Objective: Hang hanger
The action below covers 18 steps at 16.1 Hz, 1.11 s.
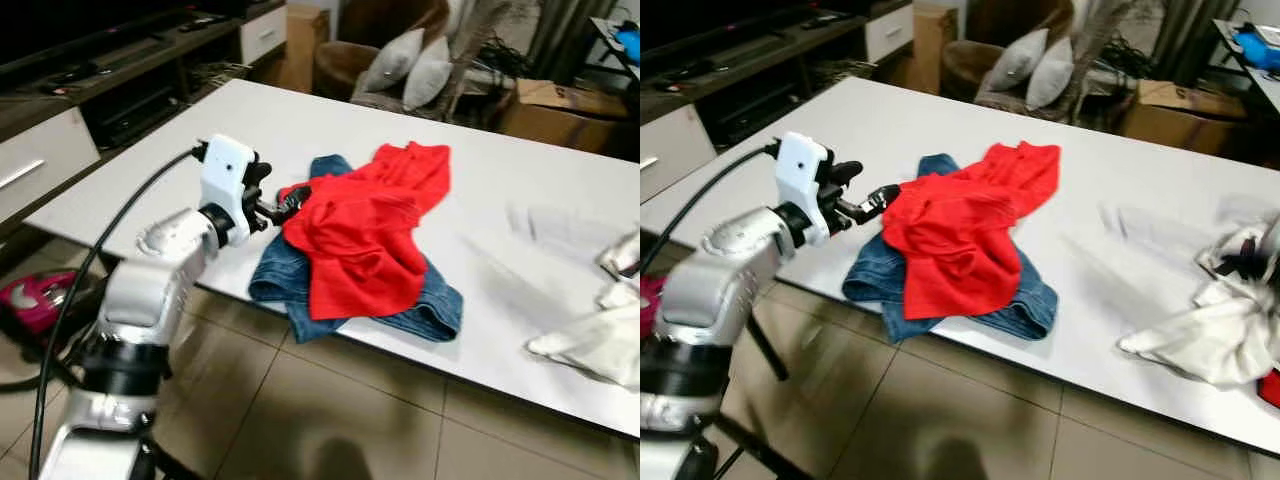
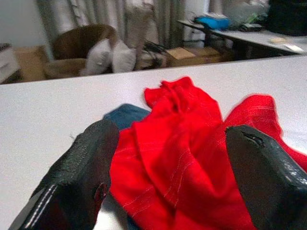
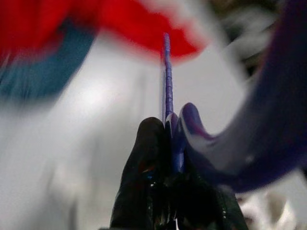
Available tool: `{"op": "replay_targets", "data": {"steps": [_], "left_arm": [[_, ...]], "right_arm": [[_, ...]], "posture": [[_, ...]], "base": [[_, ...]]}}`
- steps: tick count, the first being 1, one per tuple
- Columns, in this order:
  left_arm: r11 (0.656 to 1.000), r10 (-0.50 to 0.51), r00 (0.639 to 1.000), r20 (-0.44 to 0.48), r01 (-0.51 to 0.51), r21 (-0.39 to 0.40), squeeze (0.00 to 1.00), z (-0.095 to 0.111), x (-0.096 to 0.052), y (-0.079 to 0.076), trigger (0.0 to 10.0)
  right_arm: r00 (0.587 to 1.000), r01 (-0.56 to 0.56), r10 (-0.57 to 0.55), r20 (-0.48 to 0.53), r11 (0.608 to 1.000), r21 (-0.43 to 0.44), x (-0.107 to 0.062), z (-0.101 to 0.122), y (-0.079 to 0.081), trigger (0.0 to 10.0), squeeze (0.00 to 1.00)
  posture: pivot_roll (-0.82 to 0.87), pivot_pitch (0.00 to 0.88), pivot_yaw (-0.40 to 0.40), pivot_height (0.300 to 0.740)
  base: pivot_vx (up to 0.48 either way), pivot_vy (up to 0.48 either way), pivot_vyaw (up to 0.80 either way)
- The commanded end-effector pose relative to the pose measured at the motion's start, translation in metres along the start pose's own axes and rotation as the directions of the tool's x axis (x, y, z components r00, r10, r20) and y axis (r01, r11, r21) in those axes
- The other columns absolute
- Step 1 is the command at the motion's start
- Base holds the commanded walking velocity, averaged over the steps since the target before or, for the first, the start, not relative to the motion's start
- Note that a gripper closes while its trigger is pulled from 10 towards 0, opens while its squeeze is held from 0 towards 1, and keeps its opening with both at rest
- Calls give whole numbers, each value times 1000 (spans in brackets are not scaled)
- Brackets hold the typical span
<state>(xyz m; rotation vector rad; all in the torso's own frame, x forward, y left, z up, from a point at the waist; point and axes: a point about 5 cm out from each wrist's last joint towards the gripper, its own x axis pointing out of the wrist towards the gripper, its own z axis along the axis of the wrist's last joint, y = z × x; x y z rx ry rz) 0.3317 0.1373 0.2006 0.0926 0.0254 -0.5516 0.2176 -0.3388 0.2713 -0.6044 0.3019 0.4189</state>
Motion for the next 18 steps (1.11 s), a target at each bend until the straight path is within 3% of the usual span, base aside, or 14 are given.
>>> {"op": "replay_targets", "data": {"steps": [1,2,3,4,5,6,7,9,11,13,18], "left_arm": [[999,39,999,27,-40,14,0,1,0,-6,10000],[999,42,998,48,-44,24,0,3,0,-10,10000],[998,58,994,88,-60,22,0,6,-1,-18,10000],[996,84,990,111,-86,14,0,10,0,-24,10000],[994,111,986,120,-112,-6,0,11,1,-31,10000],[993,122,985,119,-120,-23,0,11,1,-31,10000],[990,142,983,114,-141,-18,0,8,0,-32,10000],[988,152,984,95,-154,8,0,2,-4,-31,10000],[983,183,979,91,-184,7,0,-1,-9,-24,10000],[979,202,976,78,-204,25,0,-6,-13,-19,10000],[981,192,978,85,-194,23,0,-6,-11,-25,10000]], "right_arm": [[987,117,-127,99,987,106,2,10,-4,10000,0],[976,150,-173,135,975,163,9,10,-1,10000,0],[947,195,-259,188,933,301,25,9,12,10000,0],[921,205,-325,215,873,442,47,8,35,10000,0],[910,204,-363,199,812,547,75,8,73,10000,0],[911,216,-370,182,804,554,80,7,80,10000,0],[914,256,-387,120,781,569,94,3,99,10000,0],[921,274,-381,84,786,554,105,6,123,10000,0],[915,304,-394,90,817,491,111,14,136,10000,0],[891,315,-439,117,782,537,112,23,136,10000,0],[855,320,-490,171,758,569,106,36,129,10000,0]], "posture": [[-25,0,-18,740],[-24,0,-18,740],[-22,0,-19,740],[-21,0,-20,740],[-9,0,-30,740],[-9,0,-30,740],[-9,0,-30,740],[5,0,-43,740],[9,0,-46,740],[10,0,-45,740],[8,0,-49,740]], "base": [[0,0,0],[0,0,0],[0,0,0],[0,0,0],[0,-259,0],[0,-259,0],[0,-458,0],[0,-480,0],[0,-480,0],[0,-480,0],[0,-480,0]]}}
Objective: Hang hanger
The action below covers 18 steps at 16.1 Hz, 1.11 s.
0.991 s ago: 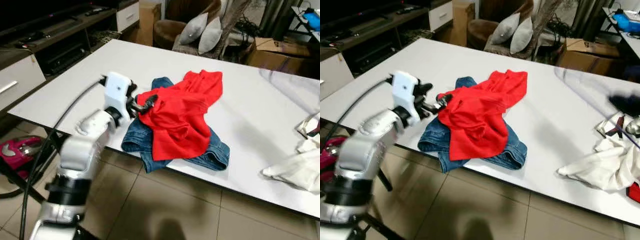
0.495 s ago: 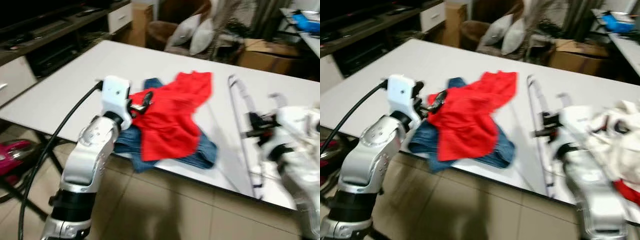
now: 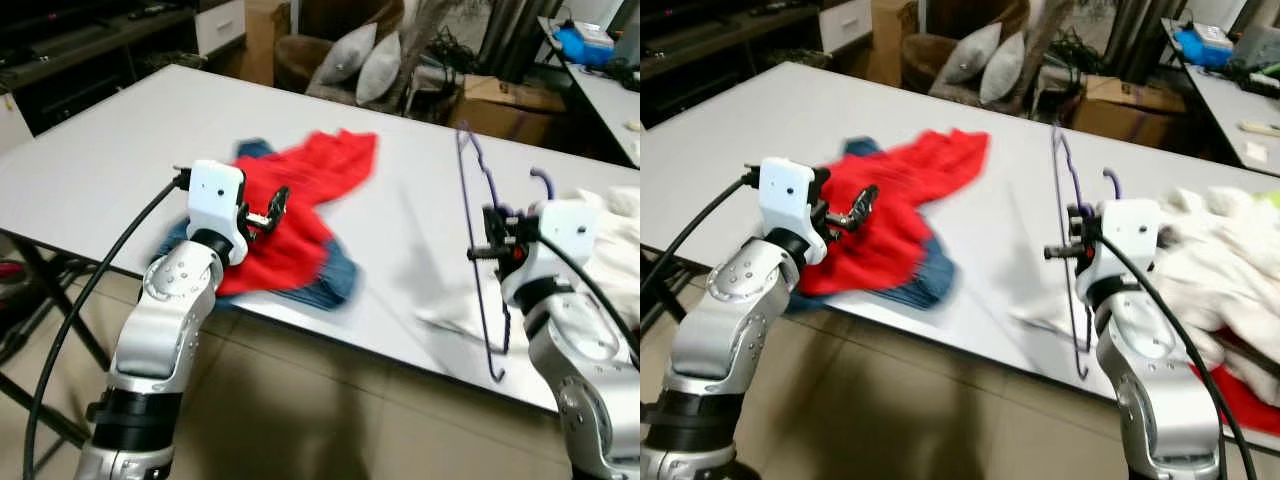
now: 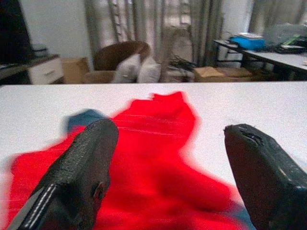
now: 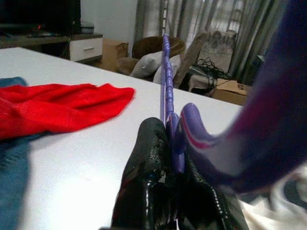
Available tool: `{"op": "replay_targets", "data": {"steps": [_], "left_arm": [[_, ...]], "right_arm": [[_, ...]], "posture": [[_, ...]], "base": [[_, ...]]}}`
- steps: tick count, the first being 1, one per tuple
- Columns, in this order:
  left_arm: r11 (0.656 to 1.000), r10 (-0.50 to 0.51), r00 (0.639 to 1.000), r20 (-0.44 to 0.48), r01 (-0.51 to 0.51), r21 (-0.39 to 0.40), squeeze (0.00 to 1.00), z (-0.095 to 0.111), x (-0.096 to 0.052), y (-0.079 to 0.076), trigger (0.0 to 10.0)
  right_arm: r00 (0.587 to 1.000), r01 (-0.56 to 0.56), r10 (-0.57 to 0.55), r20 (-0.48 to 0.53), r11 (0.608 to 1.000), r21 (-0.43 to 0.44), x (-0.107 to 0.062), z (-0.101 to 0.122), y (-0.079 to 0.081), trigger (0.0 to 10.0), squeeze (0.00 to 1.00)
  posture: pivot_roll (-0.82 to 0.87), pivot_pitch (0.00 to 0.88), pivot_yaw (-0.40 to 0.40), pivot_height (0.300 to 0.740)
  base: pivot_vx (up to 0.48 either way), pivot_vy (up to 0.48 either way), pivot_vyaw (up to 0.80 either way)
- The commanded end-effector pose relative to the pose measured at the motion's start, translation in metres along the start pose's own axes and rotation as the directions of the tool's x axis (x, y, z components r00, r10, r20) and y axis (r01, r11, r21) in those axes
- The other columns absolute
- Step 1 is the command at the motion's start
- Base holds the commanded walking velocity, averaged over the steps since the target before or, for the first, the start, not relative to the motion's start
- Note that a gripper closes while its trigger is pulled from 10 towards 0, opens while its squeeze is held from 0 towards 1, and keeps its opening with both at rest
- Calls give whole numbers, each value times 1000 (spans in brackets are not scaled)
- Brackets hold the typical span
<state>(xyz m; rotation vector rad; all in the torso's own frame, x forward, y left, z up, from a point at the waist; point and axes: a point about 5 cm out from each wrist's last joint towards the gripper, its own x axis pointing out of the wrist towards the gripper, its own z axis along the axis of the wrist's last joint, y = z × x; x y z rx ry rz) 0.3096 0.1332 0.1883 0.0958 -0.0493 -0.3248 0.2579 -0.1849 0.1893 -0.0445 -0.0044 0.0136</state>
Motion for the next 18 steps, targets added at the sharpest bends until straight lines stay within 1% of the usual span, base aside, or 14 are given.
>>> {"op": "replay_targets", "data": {"steps": [1,2,4,5,7,9,10,13,14,15,16,18], "left_arm": [[999,-43,999,24,43,13,0,6,3,-12,10000],[999,-42,999,25,42,13,0,5,3,-13,10000],[999,-36,999,24,36,6,0,4,3,-13,10000],[997,-21,1000,-7,20,-70,0,0,4,-11,10000],[999,-21,1000,2,22,-36,0,1,6,-9,10000],[999,-20,1000,8,21,-39,0,1,7,-9,10000],[1000,-17,1000,18,17,0,0,2,8,-9,10000],[1000,18,1000,-5,-18,-15,0,-5,7,-6,10000],[1000,19,1000,-8,-19,-17,0,-6,7,-6,10000],[999,20,1000,-15,-20,-44,0,-8,6,-6,10000],[1000,4,1000,-10,-4,-29,0,-8,6,-7,10000],[1000,-4,1000,-30,4,-5,0,-12,5,-8,10000]], "right_arm": [[998,36,-37,53,999,5,-2,11,-6,10000,0],[996,42,-42,76,999,1,-1,16,-5,10000,0],[995,36,-35,90,999,-12,0,21,-5,10000,0],[995,29,-27,100,999,-20,0,25,-4,10000,0],[995,30,-28,97,999,-24,0,26,-4,10000,0],[996,29,-27,85,999,-26,-1,24,-4,10000,0],[997,28,-25,73,999,-31,-2,23,-4,10000,0],[999,28,-26,30,998,-49,-3,16,-6,10000,0],[999,32,-31,19,998,-53,-4,14,-7,10000,0],[999,41,-41,9,998,-57,-4,13,-8,10000,0],[998,61,-62,-14,996,-60,-5,8,-11,10000,0],[997,57,-61,-37,994,-94,-5,4,-12,10000,0]], "posture": [[6,0,-50,740],[3,0,-51,740],[-2,0,-47,740],[-7,0,-41,740],[-11,0,-36,740],[-13,0,-33,740],[-22,0,-29,740],[-22,0,-35,740],[-22,0,-38,740],[-21,0,-39,740],[-21,0,-40,740],[-21,0,-39,740]], "base": [[0,-480,0],[0,-480,-631],[0,-480,-769],[0,0,-800],[0,480,-800],[0,480,-800],[0,0,-800],[0,-480,-800],[0,0,-800],[0,0,-800],[0,0,-594],[0,0,0]]}}
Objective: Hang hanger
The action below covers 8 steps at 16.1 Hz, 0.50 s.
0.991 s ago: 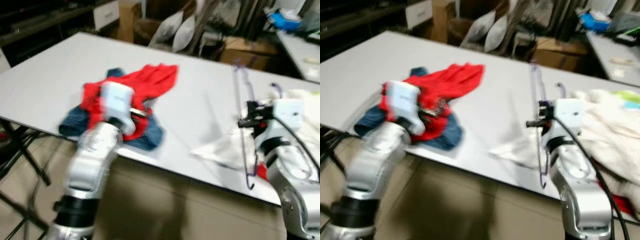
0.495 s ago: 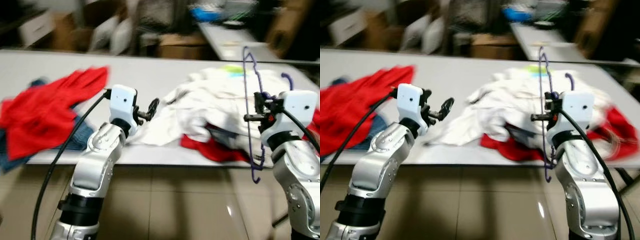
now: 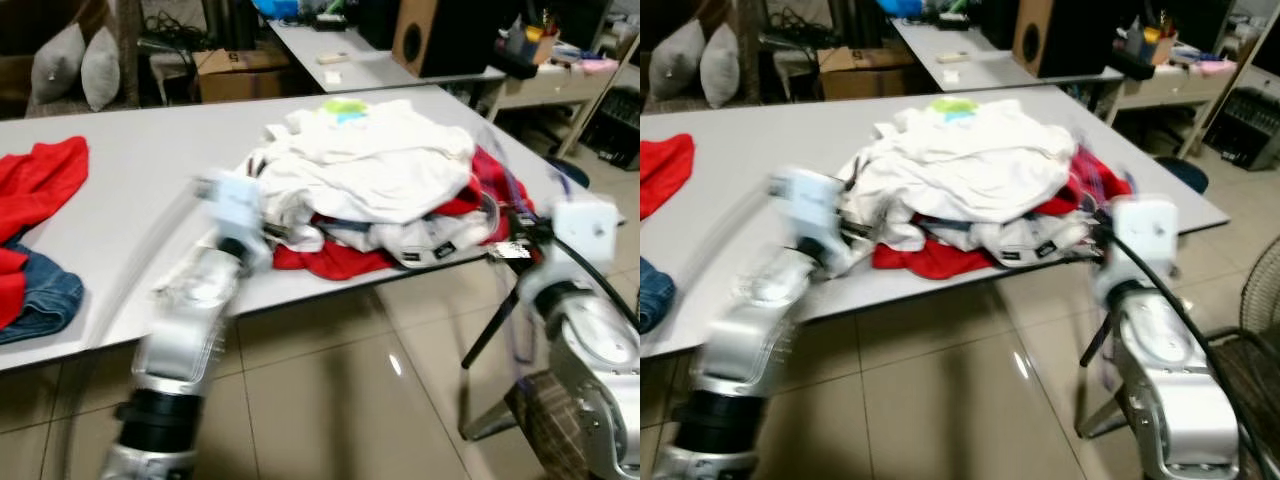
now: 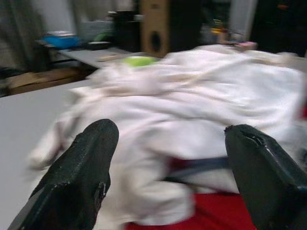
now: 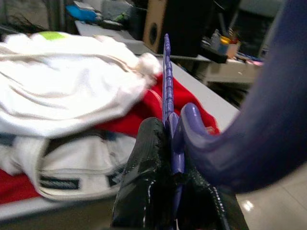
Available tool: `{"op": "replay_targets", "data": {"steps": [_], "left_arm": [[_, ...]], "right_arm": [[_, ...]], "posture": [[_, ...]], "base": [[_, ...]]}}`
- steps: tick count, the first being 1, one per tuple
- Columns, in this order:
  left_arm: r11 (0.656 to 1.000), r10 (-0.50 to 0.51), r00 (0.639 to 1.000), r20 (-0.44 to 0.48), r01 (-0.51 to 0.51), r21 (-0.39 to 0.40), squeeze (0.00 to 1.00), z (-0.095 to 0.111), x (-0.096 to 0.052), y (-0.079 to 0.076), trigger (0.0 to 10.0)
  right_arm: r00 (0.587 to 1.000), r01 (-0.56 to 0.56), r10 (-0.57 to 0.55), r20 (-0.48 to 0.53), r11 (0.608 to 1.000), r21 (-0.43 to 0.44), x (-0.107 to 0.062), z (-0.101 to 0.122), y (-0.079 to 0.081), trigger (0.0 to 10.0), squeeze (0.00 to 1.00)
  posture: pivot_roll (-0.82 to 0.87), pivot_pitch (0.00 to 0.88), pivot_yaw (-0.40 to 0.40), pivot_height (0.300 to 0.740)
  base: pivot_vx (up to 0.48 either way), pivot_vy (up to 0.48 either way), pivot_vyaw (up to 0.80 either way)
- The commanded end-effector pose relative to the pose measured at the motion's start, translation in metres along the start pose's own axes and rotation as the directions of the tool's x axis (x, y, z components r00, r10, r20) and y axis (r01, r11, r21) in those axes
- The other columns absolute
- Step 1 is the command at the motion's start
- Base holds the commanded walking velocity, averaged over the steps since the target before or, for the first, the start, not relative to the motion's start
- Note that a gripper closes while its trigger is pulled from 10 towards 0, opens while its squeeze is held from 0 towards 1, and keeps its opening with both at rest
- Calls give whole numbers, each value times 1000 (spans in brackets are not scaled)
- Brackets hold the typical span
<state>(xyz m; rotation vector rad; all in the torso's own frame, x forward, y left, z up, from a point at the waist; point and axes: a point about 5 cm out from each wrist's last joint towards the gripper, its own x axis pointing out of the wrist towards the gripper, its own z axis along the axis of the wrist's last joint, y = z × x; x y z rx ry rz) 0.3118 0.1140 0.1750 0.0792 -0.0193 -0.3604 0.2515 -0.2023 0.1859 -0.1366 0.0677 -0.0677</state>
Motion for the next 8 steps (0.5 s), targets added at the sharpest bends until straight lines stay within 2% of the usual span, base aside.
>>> {"op": "replay_targets", "data": {"steps": [1,2,6,8], "left_arm": [[999,30,1000,-3,-30,23,0,-3,-3,10,10000],[1000,25,1000,1,-25,16,0,-5,-4,9,10000],[1000,24,1000,4,-24,1,0,-5,0,5,10000],[1000,29,1000,3,-29,-4,0,-7,1,6,10000]], "right_arm": [[999,-32,33,15,999,-18,-1,4,5,10000,0],[999,-45,45,-5,999,-17,-1,-1,6,10000,0],[999,-20,17,-45,999,-50,-3,-14,1,10000,0],[999,-41,40,-34,999,-12,-6,-14,2,10000,0]], "posture": [[-22,0,-40,740],[-26,0,-39,740],[-32,0,-36,740],[-33,0,-35,740]], "base": [[0,0,0],[0,0,0],[293,0,0],[302,0,0]]}}
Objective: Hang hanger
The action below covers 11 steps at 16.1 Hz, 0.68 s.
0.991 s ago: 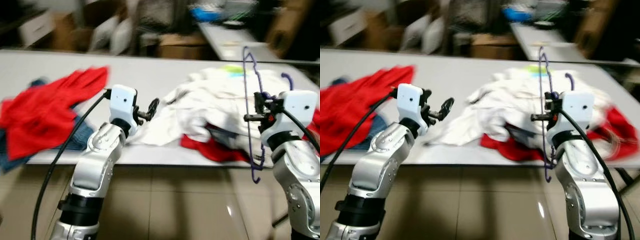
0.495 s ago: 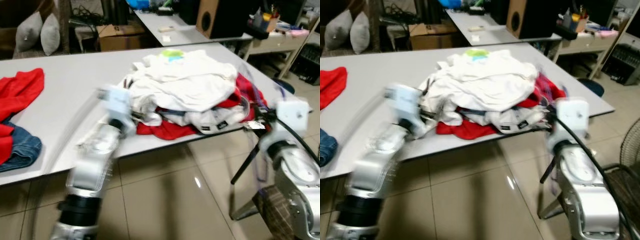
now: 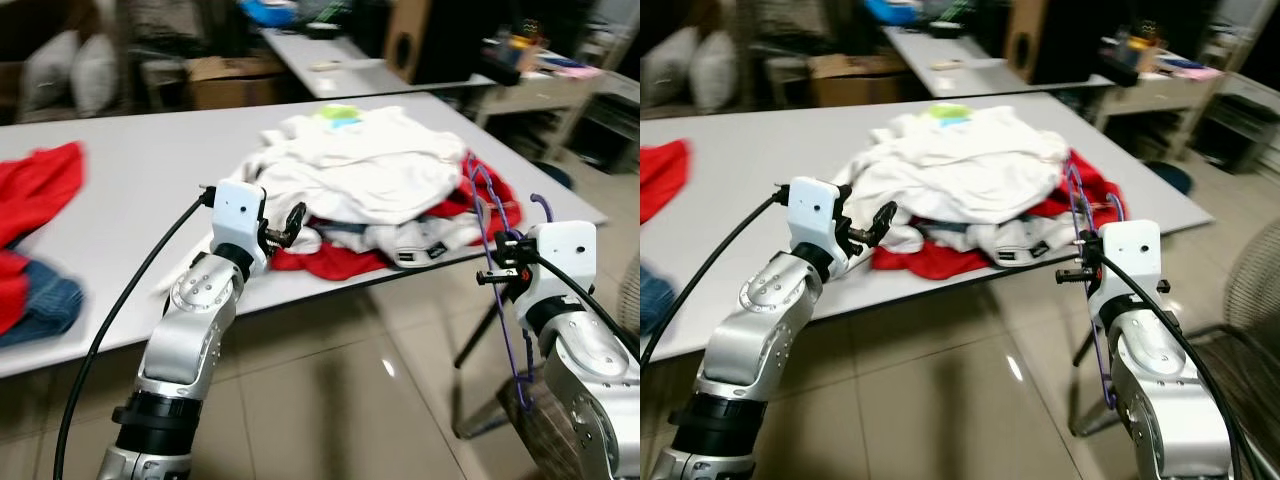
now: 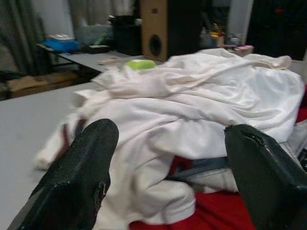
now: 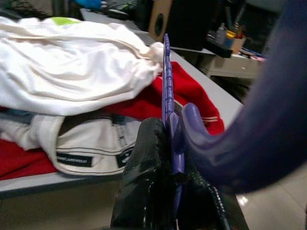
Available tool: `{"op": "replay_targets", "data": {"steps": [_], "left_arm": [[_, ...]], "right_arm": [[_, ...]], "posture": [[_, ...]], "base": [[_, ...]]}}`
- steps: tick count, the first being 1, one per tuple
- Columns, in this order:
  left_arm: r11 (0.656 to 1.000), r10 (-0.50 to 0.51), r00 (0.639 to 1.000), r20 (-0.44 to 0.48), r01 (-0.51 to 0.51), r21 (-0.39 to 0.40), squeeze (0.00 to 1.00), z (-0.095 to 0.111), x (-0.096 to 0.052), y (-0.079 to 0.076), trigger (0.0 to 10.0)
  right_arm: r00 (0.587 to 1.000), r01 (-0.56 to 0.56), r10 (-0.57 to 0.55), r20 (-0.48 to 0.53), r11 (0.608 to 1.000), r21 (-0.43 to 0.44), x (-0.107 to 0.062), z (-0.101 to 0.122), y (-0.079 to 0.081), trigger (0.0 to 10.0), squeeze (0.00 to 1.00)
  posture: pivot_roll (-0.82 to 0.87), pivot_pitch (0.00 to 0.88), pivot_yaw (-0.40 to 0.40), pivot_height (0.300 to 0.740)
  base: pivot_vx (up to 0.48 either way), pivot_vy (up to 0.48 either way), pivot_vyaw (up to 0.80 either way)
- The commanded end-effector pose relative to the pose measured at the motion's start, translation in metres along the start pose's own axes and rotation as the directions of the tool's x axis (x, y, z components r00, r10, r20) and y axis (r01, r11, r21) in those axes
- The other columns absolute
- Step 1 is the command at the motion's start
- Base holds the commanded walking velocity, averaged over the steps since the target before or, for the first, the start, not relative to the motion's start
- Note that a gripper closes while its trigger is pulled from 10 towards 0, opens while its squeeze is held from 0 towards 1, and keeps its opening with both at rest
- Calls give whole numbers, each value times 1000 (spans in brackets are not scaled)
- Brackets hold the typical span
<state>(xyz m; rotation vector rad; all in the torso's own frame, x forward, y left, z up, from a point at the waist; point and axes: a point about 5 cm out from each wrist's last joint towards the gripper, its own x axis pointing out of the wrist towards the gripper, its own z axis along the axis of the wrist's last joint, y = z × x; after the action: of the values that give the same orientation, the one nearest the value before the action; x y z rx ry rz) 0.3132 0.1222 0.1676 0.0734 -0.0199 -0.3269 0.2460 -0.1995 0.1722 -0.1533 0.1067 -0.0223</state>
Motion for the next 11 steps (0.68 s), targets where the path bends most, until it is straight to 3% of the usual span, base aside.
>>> {"op": "replay_targets", "data": {"steps": [1,8,11], "left_arm": [[1000,-4,1000,3,4,1,0,1,3,-2,10000],[1000,-11,1000,18,11,0,0,3,5,-4,10000],[1000,-5,999,51,6,-6,0,8,5,-4,10000]], "right_arm": [[1000,-1,0,12,999,37,-2,1,-2,10000,0],[998,-6,5,69,1000,15,-5,7,-4,10000,0],[996,-26,26,81,1000,5,-6,8,-4,10000,0]], "posture": [[-34,0,-34,740],[-43,0,-27,740],[-51,0,-21,740]], "base": [[300,0,-788],[304,0,-789],[305,0,0]]}}
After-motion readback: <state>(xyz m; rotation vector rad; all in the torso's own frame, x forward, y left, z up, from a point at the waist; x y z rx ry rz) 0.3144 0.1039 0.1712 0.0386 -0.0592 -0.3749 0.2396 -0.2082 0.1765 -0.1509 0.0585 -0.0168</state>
